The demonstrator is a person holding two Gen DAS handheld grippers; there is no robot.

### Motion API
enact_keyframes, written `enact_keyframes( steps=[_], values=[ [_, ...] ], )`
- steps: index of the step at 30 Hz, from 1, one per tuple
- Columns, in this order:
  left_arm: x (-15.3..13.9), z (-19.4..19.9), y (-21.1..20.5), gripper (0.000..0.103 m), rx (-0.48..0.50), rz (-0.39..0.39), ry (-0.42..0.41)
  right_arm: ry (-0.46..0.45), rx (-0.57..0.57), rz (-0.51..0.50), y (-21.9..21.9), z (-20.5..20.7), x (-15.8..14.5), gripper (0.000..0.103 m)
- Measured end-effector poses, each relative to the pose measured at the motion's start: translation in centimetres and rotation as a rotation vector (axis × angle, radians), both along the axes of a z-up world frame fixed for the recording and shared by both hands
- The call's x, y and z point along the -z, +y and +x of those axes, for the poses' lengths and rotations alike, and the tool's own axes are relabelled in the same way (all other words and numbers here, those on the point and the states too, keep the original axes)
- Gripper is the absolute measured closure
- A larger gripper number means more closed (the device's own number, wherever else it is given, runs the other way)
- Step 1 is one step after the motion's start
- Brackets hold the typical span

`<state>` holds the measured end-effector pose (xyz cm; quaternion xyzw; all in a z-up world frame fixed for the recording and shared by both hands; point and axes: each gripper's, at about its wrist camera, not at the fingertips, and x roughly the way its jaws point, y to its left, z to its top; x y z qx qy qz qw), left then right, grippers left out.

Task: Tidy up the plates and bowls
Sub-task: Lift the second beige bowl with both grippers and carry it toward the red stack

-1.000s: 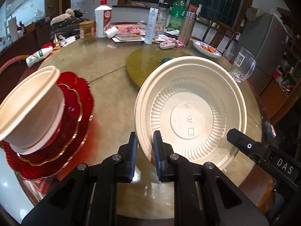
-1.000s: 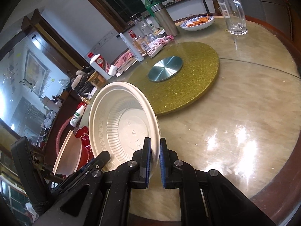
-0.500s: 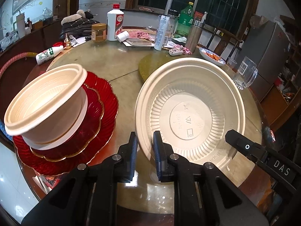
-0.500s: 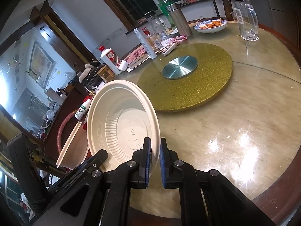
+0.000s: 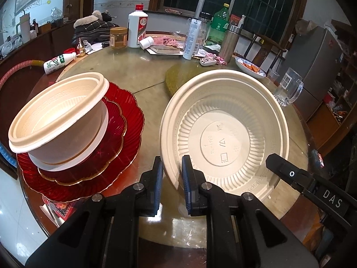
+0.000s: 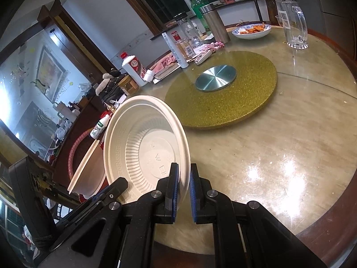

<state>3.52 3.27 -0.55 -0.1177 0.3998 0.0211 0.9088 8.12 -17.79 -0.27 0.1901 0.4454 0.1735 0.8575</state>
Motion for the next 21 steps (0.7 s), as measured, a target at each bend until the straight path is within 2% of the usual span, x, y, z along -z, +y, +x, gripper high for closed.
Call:
enact_keyframes(
  steps=[12,21],
  values=[
    [-0.7,-0.8,0.6,0.088,-0.008,-0.005,-0.015,-0.02,-0.016,0.005,0.4,-0.4,-0.8,0.094],
    [-2.2,-2.0,1.7,0.088,-0.02,-0.016,-0.059,-0.057,-0.034,0.0,1.3,-1.0,-2.3,0.094]
  ],
)
